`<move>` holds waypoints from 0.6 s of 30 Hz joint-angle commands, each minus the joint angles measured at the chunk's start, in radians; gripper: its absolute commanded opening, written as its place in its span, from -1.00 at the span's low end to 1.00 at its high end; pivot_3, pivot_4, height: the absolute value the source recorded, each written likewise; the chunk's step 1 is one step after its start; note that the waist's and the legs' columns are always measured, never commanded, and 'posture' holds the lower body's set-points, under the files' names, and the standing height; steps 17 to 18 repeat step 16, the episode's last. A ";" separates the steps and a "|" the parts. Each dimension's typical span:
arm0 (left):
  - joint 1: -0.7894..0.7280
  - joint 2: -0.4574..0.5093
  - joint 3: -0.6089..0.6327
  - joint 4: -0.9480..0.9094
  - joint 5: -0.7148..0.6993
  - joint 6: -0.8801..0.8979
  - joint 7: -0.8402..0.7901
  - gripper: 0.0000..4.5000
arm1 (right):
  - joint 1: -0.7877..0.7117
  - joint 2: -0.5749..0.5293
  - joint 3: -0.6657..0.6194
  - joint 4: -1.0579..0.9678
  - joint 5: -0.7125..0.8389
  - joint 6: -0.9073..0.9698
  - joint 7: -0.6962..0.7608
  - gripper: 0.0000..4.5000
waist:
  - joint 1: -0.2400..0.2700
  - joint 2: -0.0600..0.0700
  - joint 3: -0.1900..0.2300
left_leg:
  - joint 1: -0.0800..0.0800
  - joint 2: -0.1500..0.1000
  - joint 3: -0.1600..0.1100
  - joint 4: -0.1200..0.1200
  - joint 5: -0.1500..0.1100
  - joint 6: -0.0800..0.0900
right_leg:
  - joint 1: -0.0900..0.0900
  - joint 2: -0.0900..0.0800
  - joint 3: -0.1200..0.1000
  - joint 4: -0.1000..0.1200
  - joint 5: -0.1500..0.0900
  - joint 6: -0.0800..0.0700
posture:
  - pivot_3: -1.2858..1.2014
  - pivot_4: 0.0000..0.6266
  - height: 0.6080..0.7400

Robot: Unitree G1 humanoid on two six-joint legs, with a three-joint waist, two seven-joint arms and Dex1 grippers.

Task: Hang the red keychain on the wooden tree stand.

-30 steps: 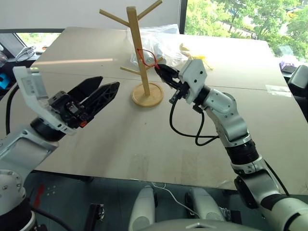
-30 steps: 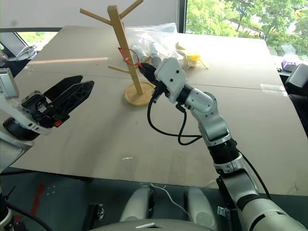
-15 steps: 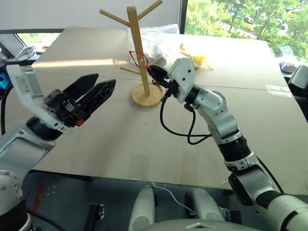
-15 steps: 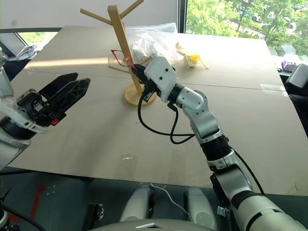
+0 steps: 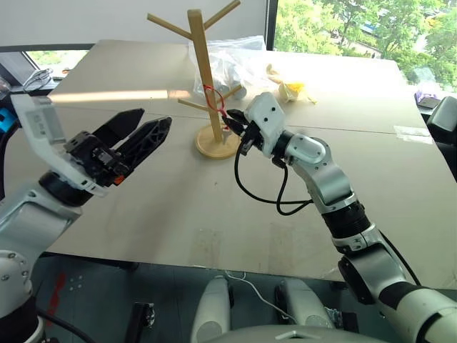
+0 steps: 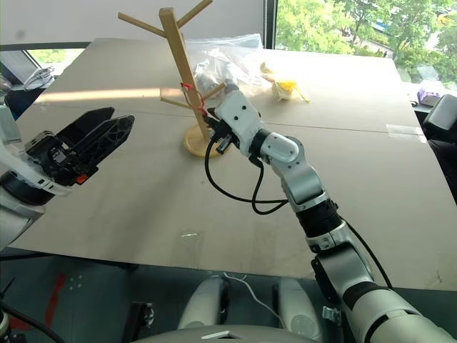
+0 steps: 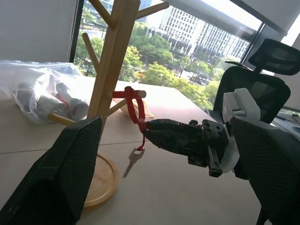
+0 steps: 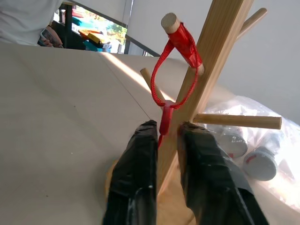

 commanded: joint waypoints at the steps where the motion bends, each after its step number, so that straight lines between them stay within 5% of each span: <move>1: -0.021 0.030 -0.009 0.010 0.012 -0.008 -0.001 1.00 | -0.002 -0.036 -0.027 -0.103 0.044 0.052 0.046 0.08 | 0.000 0.000 0.000 | 0.000 0.000 0.000 0.000 0.000 0.000 | 0.000 0.000 0.000 0.000 0.000 0.000 | 0.03 -0.52 1.00; 5: -0.050 0.062 -0.026 0.048 0.024 0.004 -0.009 1.00 | 0.027 -0.128 -0.056 -0.193 0.095 0.120 0.116 0.90 | 0.003 0.000 0.000 | 0.000 0.000 0.000 0.000 0.000 0.000 | 0.000 0.000 0.000 0.000 0.000 0.000 | 0.03 -0.52 1.00; 6: -0.058 0.078 -0.030 0.065 0.027 0.014 -0.012 1.00 | 0.036 -0.163 -0.070 -0.222 0.117 0.144 0.142 0.97 | 0.006 0.000 0.000 | 0.000 0.000 0.000 0.000 0.000 0.000 | 0.000 0.000 0.000 -0.001 0.000 0.000 | 0.03 -0.52 1.00; 13: -0.135 0.210 -0.080 0.189 0.117 0.069 -0.189 1.00 | 0.001 -0.409 -0.260 -0.377 0.412 0.448 0.314 0.97 | 0.003 0.001 0.002 | 0.000 0.000 0.001 -0.001 0.000 0.000 | -0.001 0.000 0.000 -0.001 0.000 0.000 | 0.03 -0.52 1.00; 18: -0.193 0.241 -0.119 0.250 0.174 0.073 -0.274 1.00 | -0.021 -0.446 -0.314 -0.421 0.514 0.560 0.303 0.97 | -0.003 0.002 0.003 | 0.000 0.000 0.001 -0.002 0.000 0.000 | -0.002 0.001 0.001 -0.001 0.000 0.000 | 0.03 -0.52 1.00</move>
